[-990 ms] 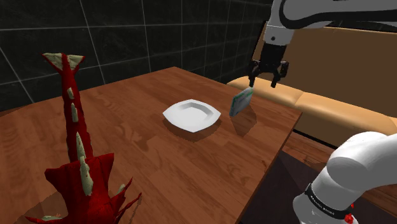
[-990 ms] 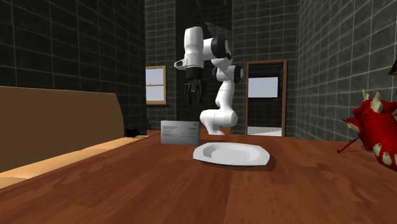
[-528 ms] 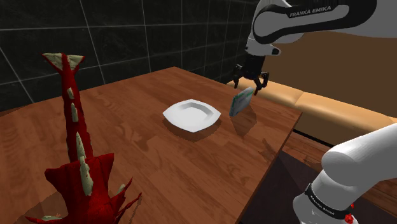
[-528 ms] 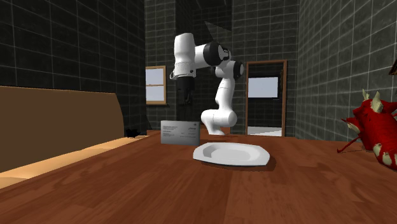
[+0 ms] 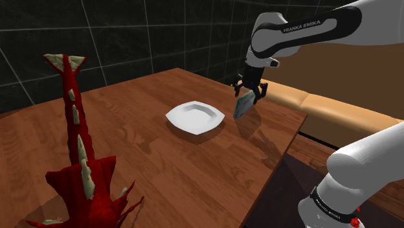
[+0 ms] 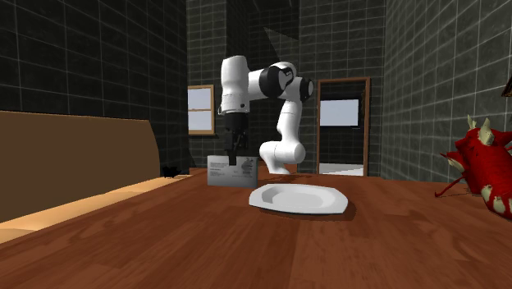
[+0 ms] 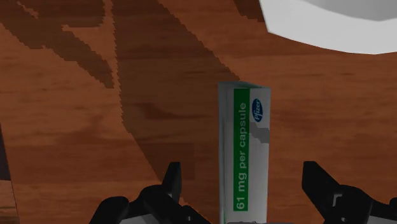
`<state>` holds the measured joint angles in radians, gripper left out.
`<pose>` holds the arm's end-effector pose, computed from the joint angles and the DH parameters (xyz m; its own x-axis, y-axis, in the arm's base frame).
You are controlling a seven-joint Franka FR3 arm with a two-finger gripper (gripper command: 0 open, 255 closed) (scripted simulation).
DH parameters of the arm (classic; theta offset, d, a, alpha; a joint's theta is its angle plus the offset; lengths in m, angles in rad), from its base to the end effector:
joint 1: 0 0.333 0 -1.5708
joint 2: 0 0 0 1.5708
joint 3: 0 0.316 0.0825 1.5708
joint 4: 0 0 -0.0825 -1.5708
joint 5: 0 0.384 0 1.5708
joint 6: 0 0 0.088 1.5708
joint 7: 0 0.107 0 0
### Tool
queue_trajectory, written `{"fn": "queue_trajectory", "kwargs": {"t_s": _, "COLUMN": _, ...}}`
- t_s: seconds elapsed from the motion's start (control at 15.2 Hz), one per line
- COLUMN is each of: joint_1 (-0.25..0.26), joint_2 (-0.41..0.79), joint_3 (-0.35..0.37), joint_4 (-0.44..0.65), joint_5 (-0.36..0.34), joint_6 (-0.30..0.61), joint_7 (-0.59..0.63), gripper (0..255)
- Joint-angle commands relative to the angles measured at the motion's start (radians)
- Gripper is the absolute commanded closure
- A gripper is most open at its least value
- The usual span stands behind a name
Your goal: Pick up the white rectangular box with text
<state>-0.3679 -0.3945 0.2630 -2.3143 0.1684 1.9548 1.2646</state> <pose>0.4378 -0.0273 0.4924 0.1224 -0.9913 -0.0476 -0.9919 -0.1205 -0.0402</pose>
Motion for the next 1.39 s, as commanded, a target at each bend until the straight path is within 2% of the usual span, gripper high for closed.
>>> {"fn": "queue_trajectory", "kwargs": {"t_s": 0.0, "joint_1": 0.0, "joint_2": 0.001, "joint_3": 0.001, "joint_4": -0.013, "joint_5": 0.001, "joint_6": 0.015, "joint_7": -0.001, "gripper": 0}}
{"fn": "queue_trajectory", "kwargs": {"t_s": 0.07, "joint_1": 0.001, "joint_2": 0.001, "joint_3": 0.002, "joint_4": -0.014, "joint_5": 0.002, "joint_6": 0.016, "joint_7": 0.0, "gripper": 255}}
{"fn": "queue_trajectory", "kwargs": {"t_s": 0.66, "joint_1": 0.0, "joint_2": 0.001, "joint_3": 0.001, "joint_4": -0.013, "joint_5": 0.001, "joint_6": 0.015, "joint_7": -0.001, "gripper": 255}}
{"fn": "queue_trajectory", "kwargs": {"t_s": 1.32, "joint_1": -0.004, "joint_2": -0.015, "joint_3": -0.011, "joint_4": 0.108, "joint_5": -0.007, "joint_6": -0.122, "joint_7": 0.006, "gripper": 255}}
